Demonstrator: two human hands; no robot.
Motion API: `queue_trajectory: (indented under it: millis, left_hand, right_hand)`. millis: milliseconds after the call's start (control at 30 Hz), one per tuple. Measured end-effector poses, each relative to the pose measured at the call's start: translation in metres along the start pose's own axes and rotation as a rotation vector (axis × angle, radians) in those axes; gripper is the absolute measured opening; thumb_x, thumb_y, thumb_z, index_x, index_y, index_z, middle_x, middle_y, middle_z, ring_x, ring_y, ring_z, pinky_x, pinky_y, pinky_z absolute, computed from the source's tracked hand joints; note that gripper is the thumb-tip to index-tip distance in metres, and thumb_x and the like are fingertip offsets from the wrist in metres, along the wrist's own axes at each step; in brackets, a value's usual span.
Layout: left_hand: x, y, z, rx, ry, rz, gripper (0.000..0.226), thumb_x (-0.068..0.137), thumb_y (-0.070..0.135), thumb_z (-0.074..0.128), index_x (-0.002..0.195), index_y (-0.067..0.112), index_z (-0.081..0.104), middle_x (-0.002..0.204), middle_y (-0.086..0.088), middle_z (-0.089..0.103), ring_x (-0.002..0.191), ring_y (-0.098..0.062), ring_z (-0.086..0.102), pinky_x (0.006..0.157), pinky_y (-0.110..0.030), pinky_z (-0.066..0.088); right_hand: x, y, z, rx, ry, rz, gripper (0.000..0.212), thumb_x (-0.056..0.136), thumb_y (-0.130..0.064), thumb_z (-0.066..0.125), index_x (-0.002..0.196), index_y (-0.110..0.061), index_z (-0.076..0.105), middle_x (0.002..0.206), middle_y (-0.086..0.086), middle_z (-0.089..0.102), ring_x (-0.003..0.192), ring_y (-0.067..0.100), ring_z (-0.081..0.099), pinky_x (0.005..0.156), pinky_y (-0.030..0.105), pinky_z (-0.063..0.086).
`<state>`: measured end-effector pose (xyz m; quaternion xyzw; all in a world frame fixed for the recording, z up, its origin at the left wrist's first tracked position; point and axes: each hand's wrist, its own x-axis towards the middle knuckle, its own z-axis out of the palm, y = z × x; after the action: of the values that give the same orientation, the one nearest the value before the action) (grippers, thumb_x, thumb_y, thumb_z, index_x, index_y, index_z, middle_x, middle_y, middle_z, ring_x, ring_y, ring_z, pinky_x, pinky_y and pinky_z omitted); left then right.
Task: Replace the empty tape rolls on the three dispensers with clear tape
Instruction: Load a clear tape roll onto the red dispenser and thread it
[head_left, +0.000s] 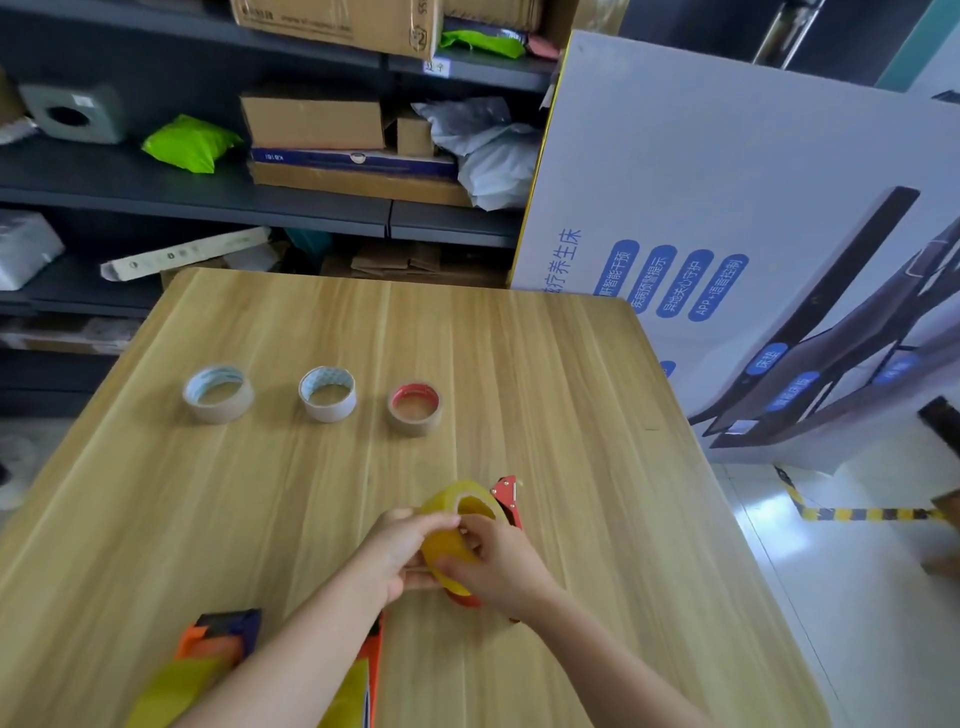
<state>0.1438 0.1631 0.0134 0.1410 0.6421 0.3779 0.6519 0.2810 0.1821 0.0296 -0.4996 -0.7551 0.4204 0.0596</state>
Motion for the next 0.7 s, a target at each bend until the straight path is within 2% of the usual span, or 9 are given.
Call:
queue_trajectory:
  millis: [67,167,267,367,467,533,700]
  left_hand:
    - [0.003,-0.003,-0.002,-0.013,0.002,-0.021,0.016,0.079,0.014,0.072,0.094,0.011,0.068,0.082,-0.012,0.071,0.075,-0.028,0.068,0.062,-0.038,0.057]
    - [0.008,-0.007,-0.006,-0.055,0.009,-0.087,0.018,0.079,0.011,0.07,0.096,0.011,0.063,0.089,-0.015,0.065,0.083,-0.033,0.065,0.075,-0.046,0.056]
    - [0.013,-0.011,-0.011,-0.08,-0.015,-0.155,0.018,0.079,0.009,0.069,0.095,0.008,0.062,0.086,-0.016,0.062,0.079,-0.032,0.062,0.075,-0.048,0.055]
    - [0.02,-0.012,-0.012,-0.049,-0.049,-0.196,0.018,0.079,0.011,0.067,0.096,0.007,0.062,0.084,-0.014,0.062,0.076,-0.029,0.062,0.07,-0.044,0.054]
    - [0.028,-0.011,-0.017,-0.048,-0.092,-0.211,0.017,0.083,0.012,0.065,0.099,0.006,0.062,0.081,-0.012,0.062,0.075,-0.026,0.061,0.067,-0.043,0.054]
    - [0.033,-0.011,-0.018,-0.025,-0.128,-0.206,0.017,0.087,0.01,0.061,0.103,0.007,0.063,0.082,-0.01,0.062,0.078,-0.023,0.06,0.067,-0.044,0.054]
    - [0.039,-0.015,-0.019,-0.004,-0.258,-0.166,0.027,0.092,0.008,0.056,0.117,0.013,0.064,0.098,-0.011,0.068,0.094,-0.026,0.063,0.079,-0.05,0.054]
  right_hand:
    - [-0.001,0.007,-0.003,0.108,0.067,0.018,0.011,0.088,-0.03,0.062,0.093,-0.024,0.07,0.073,-0.012,0.063,0.066,-0.003,0.057,0.06,0.01,0.042]
    - [0.001,0.024,-0.005,0.184,0.215,0.133,0.019,0.092,-0.027,0.055,0.078,-0.023,0.068,0.071,-0.008,0.064,0.07,0.007,0.06,0.065,0.026,0.048]
    - [0.005,0.041,-0.001,0.036,0.263,0.194,0.022,0.095,-0.021,0.045,0.1,-0.02,0.065,0.093,-0.003,0.061,0.084,0.019,0.062,0.073,0.041,0.054]
    - [0.009,0.05,0.005,-0.082,0.226,0.248,0.029,0.094,-0.022,0.041,0.116,-0.025,0.059,0.102,-0.003,0.049,0.085,0.026,0.063,0.066,0.047,0.058]
    - [0.014,0.051,0.006,-0.134,0.252,0.242,0.032,0.094,-0.025,0.046,0.123,-0.03,0.055,0.1,-0.003,0.048,0.084,0.025,0.062,0.061,0.045,0.059]
    - [0.017,0.053,0.006,-0.186,0.266,0.233,0.035,0.094,-0.026,0.048,0.128,-0.033,0.051,0.101,-0.002,0.049,0.085,0.024,0.062,0.063,0.042,0.058]
    - [0.021,0.06,0.004,-0.252,0.309,0.276,0.034,0.092,-0.027,0.051,0.126,-0.033,0.054,0.101,-0.004,0.051,0.088,0.02,0.058,0.062,0.032,0.048]
